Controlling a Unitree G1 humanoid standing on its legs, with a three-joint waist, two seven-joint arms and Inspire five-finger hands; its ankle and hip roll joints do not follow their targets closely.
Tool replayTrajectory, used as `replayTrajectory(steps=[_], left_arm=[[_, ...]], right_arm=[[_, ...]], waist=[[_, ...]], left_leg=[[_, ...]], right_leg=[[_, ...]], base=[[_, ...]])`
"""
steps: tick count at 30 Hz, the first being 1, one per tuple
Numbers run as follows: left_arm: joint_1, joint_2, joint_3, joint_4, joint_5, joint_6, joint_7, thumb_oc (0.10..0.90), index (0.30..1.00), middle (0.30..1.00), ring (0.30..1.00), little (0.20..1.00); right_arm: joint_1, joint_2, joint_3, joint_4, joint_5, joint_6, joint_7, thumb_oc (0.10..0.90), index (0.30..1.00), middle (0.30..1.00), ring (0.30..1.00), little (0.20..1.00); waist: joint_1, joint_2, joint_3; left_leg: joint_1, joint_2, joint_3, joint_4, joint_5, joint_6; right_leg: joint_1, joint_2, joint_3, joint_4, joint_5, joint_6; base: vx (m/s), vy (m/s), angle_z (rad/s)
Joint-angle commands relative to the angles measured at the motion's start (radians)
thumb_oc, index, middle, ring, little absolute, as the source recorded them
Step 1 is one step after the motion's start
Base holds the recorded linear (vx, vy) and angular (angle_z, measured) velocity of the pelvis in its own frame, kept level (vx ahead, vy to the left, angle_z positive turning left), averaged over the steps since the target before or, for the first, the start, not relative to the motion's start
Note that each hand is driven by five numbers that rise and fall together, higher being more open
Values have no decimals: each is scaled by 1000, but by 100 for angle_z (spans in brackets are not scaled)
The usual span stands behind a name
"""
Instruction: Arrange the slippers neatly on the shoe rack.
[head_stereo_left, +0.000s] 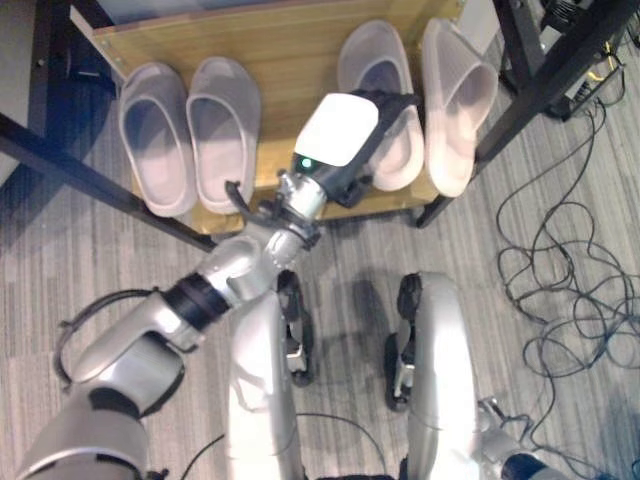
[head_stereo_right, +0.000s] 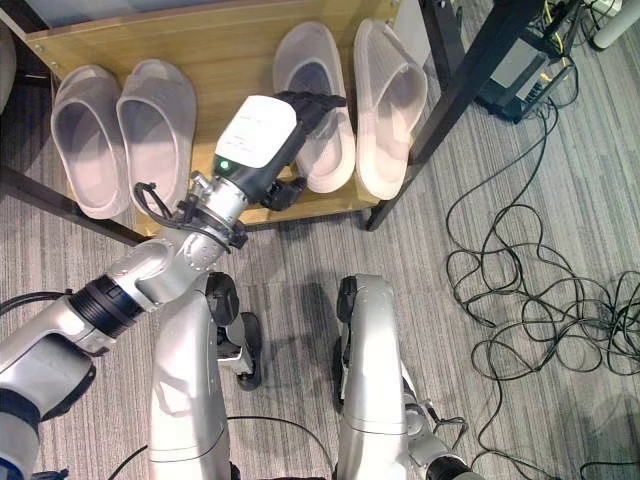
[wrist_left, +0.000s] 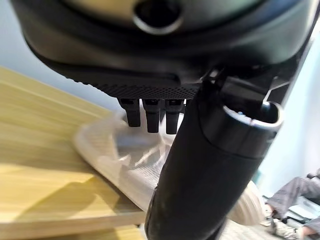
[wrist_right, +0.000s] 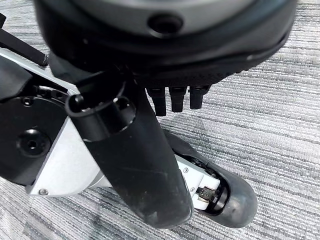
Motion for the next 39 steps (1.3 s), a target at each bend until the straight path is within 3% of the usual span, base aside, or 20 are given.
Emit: replayTrajectory(steps=[1, 5, 9, 12, 18, 25, 30, 39], left_arm=[[-195, -29, 12, -78, 38, -39, 74, 800, 900, 900, 900, 900], [-204, 96, -7, -28, 105, -8, 51, 800, 900, 900, 900, 900], [-204, 140, -12, -11, 116, -3, 45, 800, 900, 900, 900, 900], [-275, 260, -53, 65, 155, 24, 66, 800, 900, 900, 900, 900], [-329, 391, -106, 100, 217, 67, 75, 800, 900, 900, 900, 900], [-217, 336, 12, 25, 147, 31, 65, 800, 900, 900, 900, 900], [-200, 274, 16, -20, 122, 10, 35, 800, 900, 900, 900, 900], [-189, 299, 23, -82, 101, -15, 34, 800, 900, 900, 900, 900]], right_arm=[[-47, -9, -29, -78, -28, -45, -17, 800, 900, 900, 900, 900], [-39, -11, -41, -70, -37, -47, -27, 800, 900, 900, 900, 900], [-37, -7, -42, -66, -40, -45, -27, 800, 900, 900, 900, 900], [-29, -17, -45, -69, -45, -52, -25, 800, 900, 900, 900, 900], [-26, -15, -51, -75, -32, -56, -27, 800, 900, 900, 900, 900], [-29, -3, -44, -69, -54, -43, -34, 800, 900, 900, 900, 900], [-39, 0, -41, -64, -63, -38, -37, 800, 900, 900, 900, 900], [-36, 5, -38, -50, -97, -25, -42, 800, 900, 900, 900, 900]], waist=[[-4, 28, -30], [5, 34, -30], [8, 34, -30], [12, 34, -30], [24, 31, -30], [27, 31, -30], [23, 29, -30], [20, 43, -30]], left_leg=[[87, -77, -173, 0, -140, -4], [87, -78, -175, -1, -139, -5], [87, -77, -176, -1, -141, -4], [87, -74, -175, -2, -140, -4], [87, -68, -171, 7, -143, -4], [87, -76, -168, 6, -139, -5], [87, -79, -167, 4, -139, -6], [87, -79, -168, 6, -134, -8]], right_leg=[[-60, -15, 84, -115, 137, -78], [-60, -14, 86, -114, 137, -80], [-60, -15, 89, -115, 139, -79], [-60, -14, 96, -116, 143, -77], [-60, -12, 94, -113, 149, -74], [-60, -7, 96, -112, 147, -73], [-60, -8, 95, -114, 147, -76], [-60, -5, 93, -109, 147, -79]], base=[[0, 0, 0], [0, 0, -1], [0, 0, 0], [2, 10, 0], [0, 0, 0], [0, 0, 0], [0, 0, 0], [0, 0, 0]])
